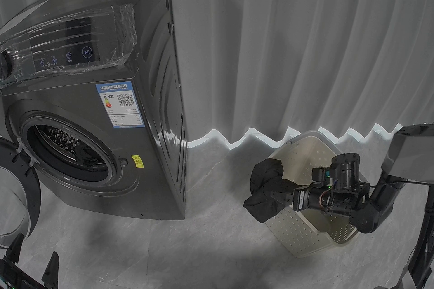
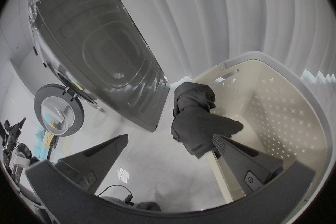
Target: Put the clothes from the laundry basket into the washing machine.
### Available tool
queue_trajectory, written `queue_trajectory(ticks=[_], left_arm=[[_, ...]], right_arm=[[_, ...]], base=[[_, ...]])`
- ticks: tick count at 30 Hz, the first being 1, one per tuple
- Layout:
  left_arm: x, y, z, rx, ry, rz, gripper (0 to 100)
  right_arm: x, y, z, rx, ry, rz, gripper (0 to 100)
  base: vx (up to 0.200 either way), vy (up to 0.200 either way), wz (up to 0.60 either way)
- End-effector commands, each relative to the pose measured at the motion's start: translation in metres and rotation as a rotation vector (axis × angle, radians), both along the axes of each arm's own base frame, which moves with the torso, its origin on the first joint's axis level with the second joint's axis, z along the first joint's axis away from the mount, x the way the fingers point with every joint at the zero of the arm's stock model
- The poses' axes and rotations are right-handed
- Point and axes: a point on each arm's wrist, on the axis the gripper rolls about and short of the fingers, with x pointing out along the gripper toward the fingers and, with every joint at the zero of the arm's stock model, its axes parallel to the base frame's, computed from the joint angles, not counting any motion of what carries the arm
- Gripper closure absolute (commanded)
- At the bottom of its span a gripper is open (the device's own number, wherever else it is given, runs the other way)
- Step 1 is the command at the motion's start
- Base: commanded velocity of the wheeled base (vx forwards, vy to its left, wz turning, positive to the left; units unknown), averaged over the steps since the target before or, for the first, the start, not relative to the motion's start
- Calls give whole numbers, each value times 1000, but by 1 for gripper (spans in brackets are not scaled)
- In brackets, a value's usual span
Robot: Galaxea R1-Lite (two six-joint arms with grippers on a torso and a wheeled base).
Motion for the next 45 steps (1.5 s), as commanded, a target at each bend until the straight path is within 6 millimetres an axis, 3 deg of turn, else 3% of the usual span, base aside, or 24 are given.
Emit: queue_trajectory(ticks=[1, 4, 17, 37, 38, 45], left_arm=[[0, 0, -5, 2, 1, 2, 0], [0, 0, -5, 0, 1, 0, 0], [0, 0, -5, 2, 1, 5, 0], [0, 0, -5, 0, -1, 5, 0], [0, 0, -5, 0, -1, 5, 0], [0, 0, -5, 0, -1, 5, 0]], right_arm=[[14, 4, -30, -27, 51, -8, 0], [21, 2, -39, -46, 52, -39, 0], [29, 1, -39, -45, 31, -62, 0], [46, 8, -60, -48, 31, -62, 0], [46, 8, -60, -47, 26, -61, 100], [45, 8, -55, -39, 10, -61, 100]], base=[[0, 0, 0], [0, 0, 0], [0, -46, 0], [0, 0, 0], [0, 0, 0], [0, 0, 0]])
